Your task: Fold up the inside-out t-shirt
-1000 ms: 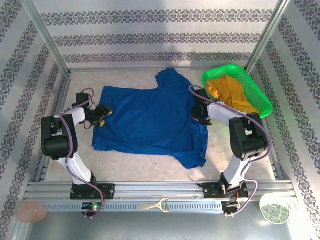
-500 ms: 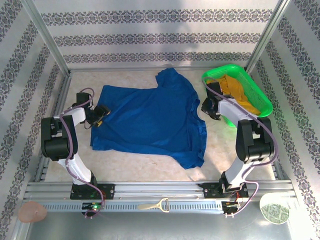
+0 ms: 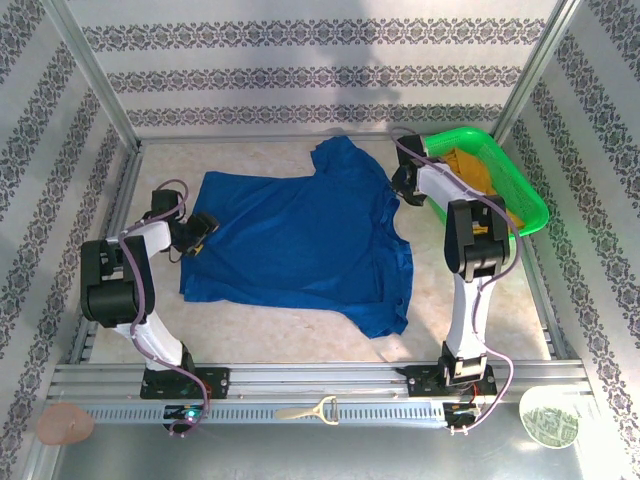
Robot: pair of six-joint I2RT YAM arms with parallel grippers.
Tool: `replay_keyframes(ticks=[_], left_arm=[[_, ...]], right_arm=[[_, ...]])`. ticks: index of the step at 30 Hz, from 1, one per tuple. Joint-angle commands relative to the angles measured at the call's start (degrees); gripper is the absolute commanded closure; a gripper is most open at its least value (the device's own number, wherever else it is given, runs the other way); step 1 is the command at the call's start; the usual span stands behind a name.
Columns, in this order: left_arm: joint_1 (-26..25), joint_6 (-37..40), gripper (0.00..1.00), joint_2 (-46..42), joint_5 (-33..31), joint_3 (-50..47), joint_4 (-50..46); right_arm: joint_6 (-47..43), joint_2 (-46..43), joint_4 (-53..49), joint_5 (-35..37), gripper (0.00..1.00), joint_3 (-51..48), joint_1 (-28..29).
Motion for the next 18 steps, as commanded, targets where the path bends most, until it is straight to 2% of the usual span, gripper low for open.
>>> replay_keyframes(ticks=[1, 4, 6, 10, 14, 16, 18], left_arm=[[0.4, -1.2, 0.31, 1.0, -3.7, -4.2, -7.6], [0.4, -1.2, 0.31, -0.5, -3.9, -5.6, -8.2], [0.4, -1.4, 0.31, -2.2, -4.1, -6.9, -8.7], [0.4, -2.5, 0.31, -8.3, -5.3, -9.9, -9.0], [0.4, -2.8, 0.30, -13.3, -6.3, -7.8, -8.5], [0.4, -1.9, 0.30, -13.0, -5.7, -3.9, -8.7], [0.4, -0.9, 0.29, -11.0, -4.1, 1.2, -8.7]], right_arm=[[2.2, 2.5, -3.9, 7.2, 0.67, 6.6, -1.6], [2.3, 5.7, -6.0, 8.4, 0.68, 12.7, -2.6], [1.2, 7.9, -7.3, 6.6, 0.67, 17.0, -3.0], [-3.7, 8.0, -7.9, -2.2, 0.72, 22.4, -2.9], [-6.2, 0.6, -6.3, -9.3, 0.72, 17.8, -1.3], [-7.3, -4.4, -5.6, -10.8, 0.68, 12.6, 0.1], [-8.1, -10.1, -3.7, -11.5, 0.59, 4.8, 1.4]])
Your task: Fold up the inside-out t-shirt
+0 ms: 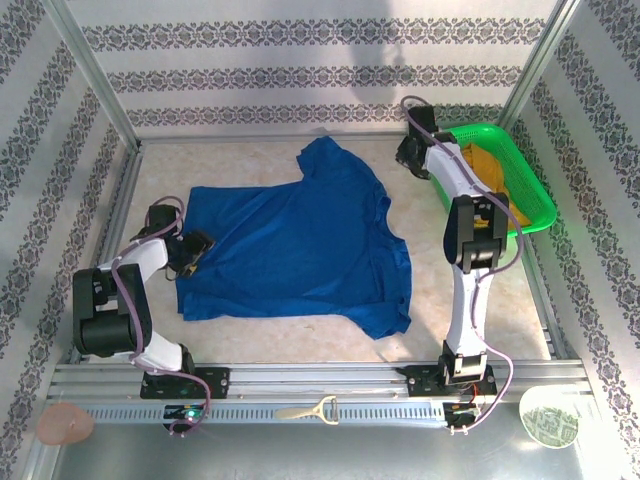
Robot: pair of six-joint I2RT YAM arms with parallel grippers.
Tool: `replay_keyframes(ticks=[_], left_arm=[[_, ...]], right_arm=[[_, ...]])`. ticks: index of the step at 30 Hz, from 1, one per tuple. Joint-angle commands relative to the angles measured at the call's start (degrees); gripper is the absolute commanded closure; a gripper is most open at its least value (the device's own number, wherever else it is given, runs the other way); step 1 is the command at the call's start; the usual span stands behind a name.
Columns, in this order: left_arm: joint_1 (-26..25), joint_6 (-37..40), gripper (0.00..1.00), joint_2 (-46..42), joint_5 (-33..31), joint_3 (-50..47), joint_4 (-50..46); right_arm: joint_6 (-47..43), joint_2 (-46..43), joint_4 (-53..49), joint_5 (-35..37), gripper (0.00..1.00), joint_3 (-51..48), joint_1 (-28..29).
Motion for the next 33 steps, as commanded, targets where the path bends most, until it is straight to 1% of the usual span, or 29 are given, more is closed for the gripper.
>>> replay_keyframes(ticks=[1, 3, 4, 6, 9, 14, 20, 22, 25, 27, 29, 31, 33], left_arm=[[0.4, 1.3, 0.29, 1.7, 0.6, 9.4, -0.8], [0.4, 1.9, 0.29, 5.4, 1.6, 14.1, -0.8], [0.4, 2.1, 0.29, 7.0, 1.9, 15.9, -0.6], [0.4, 2.6, 0.29, 11.4, 3.4, 19.3, 0.5], [0.4, 2.8, 0.29, 17.6, 6.0, 23.8, 0.9], [0.4, 3.7, 0.29, 24.2, 6.5, 28.4, 0.9], [0.4, 4.4, 0.28, 28.1, 6.7, 30.8, -0.1], [0.4, 4.4, 0.28, 28.7, 6.4, 30.8, -0.2], [0.4, 3.8, 0.28, 29.4, 5.8, 30.3, 0.1], [0.4, 3.5, 0.28, 30.1, 5.5, 30.3, 0.0], [0.4, 3.4, 0.28, 30.7, 5.1, 30.6, -0.6], [0.5, 3.7, 0.28, 31.5, 4.4, 31.1, -1.6], [0.7, 3.7, 0.28, 32.1, 3.8, 31.2, -2.2]], right_arm=[[-2.9, -12.5, 0.8, -4.8, 0.55, -9.3, 3.4], [-2.6, -17.0, 3.0, -4.9, 0.47, -17.6, 4.7], [-2.4, -18.6, 4.3, -5.2, 0.45, -21.2, 5.2], [-1.4, -20.7, 7.5, -6.2, 0.41, -27.9, 6.6], [-1.1, -20.9, 10.7, -6.7, 0.39, -33.7, 8.6], [-2.3, -16.1, 10.4, -5.9, 0.38, -33.3, 11.0], [-2.1, -11.5, 9.5, -4.4, 0.43, -31.3, 12.0], [-2.0, -10.4, 9.1, -3.9, 0.48, -30.7, 11.9], [-1.8, -10.3, 8.5, -2.8, 0.69, -30.6, 11.3], [-1.4, -11.2, 8.6, -2.6, 0.85, -31.5, 10.4], [-1.1, -12.4, 8.7, -2.3, 0.96, -32.3, 9.1], [-0.4, -13.9, 9.2, -2.3, 1.00, -33.8, 7.5], [0.7, -15.8, 9.7, -2.2, 1.00, -35.8, 5.5]])
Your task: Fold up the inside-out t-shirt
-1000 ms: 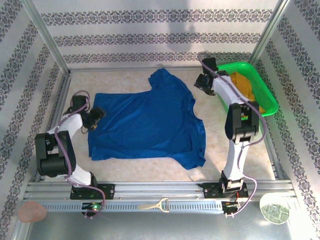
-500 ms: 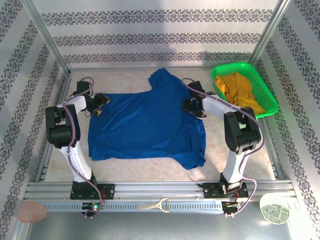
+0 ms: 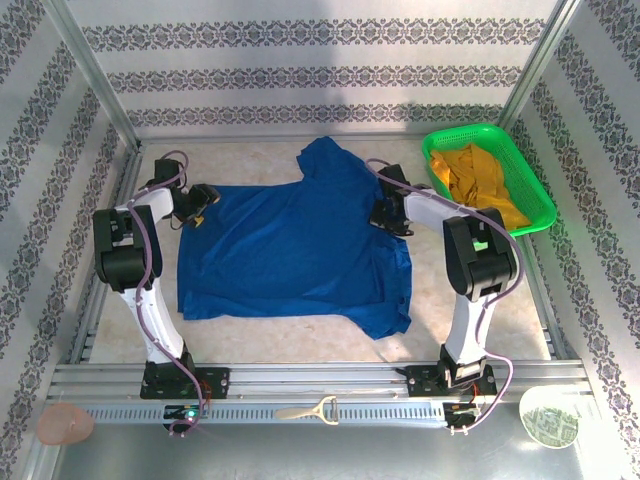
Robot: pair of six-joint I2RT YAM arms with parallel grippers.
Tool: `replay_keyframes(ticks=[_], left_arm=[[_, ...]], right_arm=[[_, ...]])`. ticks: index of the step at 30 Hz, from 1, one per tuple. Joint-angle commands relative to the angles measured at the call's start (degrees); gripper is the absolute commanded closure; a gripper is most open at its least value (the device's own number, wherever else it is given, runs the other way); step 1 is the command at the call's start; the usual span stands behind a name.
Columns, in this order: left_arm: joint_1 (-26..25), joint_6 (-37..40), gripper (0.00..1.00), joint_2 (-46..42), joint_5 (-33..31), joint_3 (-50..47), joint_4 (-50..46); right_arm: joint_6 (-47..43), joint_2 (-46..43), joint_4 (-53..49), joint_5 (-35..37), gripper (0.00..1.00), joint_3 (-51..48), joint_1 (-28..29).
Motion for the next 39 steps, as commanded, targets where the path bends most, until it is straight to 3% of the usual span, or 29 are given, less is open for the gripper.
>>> replay_keyframes(ticks=[1, 5, 7, 9, 11, 18, 24, 30, 39], left_arm=[[0.7, 0.7, 0.28, 3.3, -2.2, 0.2, -3.4], [1.0, 0.6, 0.29, 3.9, -2.9, -0.2, -3.4], [1.2, 0.7, 0.29, 4.1, -3.2, -0.2, -3.6], [1.5, 0.6, 0.29, 4.1, -3.4, -0.4, -3.4], [1.6, 0.6, 0.29, 4.0, -2.8, -0.2, -2.9], [1.7, 0.4, 0.29, 0.4, 1.0, 0.4, -1.6], [1.0, -1.7, 0.29, -0.9, 4.0, -1.0, 1.0], [0.1, -3.2, 0.29, 1.2, 4.1, -2.3, 2.2], [0.1, -4.5, 0.29, 2.3, 0.4, -5.6, 2.1]], right_arm=[[2.1, -4.3, 0.6, 2.3, 1.00, -3.1, -3.3], [4.0, -6.5, 1.5, 3.1, 1.00, -6.4, -5.2], [4.6, -6.8, 0.5, 3.5, 0.82, -6.8, -5.4], [6.2, -8.8, -0.1, 5.2, 0.56, -8.3, -5.5], [7.9, -13.2, 1.3, 5.6, 0.45, -11.7, -5.5], [11.2, -28.8, 0.6, 3.5, 0.50, -24.5, -6.0], [14.3, -36.9, 1.3, -0.6, 0.57, -36.6, -5.4], [16.3, -40.1, 3.0, -2.0, 0.58, -43.1, -2.7], [17.1, -36.9, 4.9, -2.3, 0.65, -41.4, 1.5]])
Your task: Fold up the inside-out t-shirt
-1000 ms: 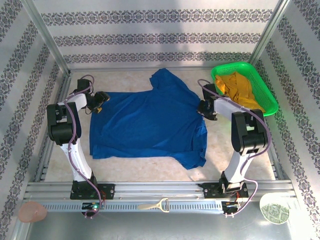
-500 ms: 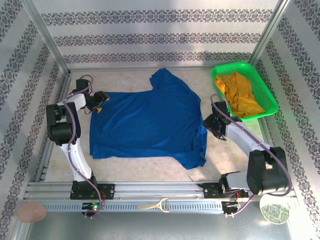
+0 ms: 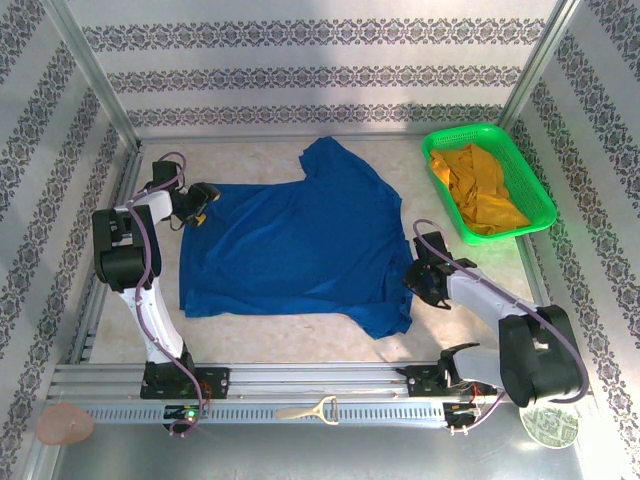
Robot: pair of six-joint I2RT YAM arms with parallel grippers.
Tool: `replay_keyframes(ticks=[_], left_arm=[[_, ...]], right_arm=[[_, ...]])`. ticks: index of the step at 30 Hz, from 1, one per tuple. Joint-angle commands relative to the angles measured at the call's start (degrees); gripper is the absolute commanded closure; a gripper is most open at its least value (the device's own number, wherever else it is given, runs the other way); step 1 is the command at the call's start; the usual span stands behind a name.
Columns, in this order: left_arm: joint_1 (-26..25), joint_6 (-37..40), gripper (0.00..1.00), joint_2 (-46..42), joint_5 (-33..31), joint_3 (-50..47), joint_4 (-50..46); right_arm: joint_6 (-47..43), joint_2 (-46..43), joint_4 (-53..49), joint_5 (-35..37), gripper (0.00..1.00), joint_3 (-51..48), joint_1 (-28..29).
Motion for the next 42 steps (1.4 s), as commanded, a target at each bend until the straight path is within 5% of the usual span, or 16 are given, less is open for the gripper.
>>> replay_keyframes(ticks=[1, 7, 21, 24, 26, 34, 42], left_arm=[[-0.5, -1.3, 0.29, 2.4, -3.3, -3.5, -2.9], [-0.5, -3.0, 0.29, 2.4, -4.5, -4.8, -2.3], [-0.5, -4.5, 0.29, 1.2, -7.4, -4.8, -3.3], [-0.5, -3.5, 0.29, 0.2, -6.8, -3.5, -3.2], [-0.5, -2.2, 0.28, -1.1, -5.5, -1.9, -3.3], [-0.5, 0.9, 0.28, -14.6, -3.0, -1.4, -10.4], [-0.5, 2.8, 0.25, -36.8, -6.6, -15.9, -20.3]], right_arm=[[1.6, 2.0, 2.3, -3.4, 0.69, 1.3, 2.3], [4.4, 2.2, -0.6, -3.8, 1.00, 0.6, 3.9], [23.1, -28.6, -24.4, 0.5, 1.00, -8.3, 4.4], [23.8, -35.3, -29.8, 2.3, 0.65, -6.7, 4.5], [21.5, -37.5, -32.3, 3.4, 0.56, -3.9, 4.4], [3.7, -26.8, -31.7, -3.7, 0.44, 6.7, 8.1], [-2.2, -22.7, -34.4, -7.3, 0.39, 9.2, 17.0]])
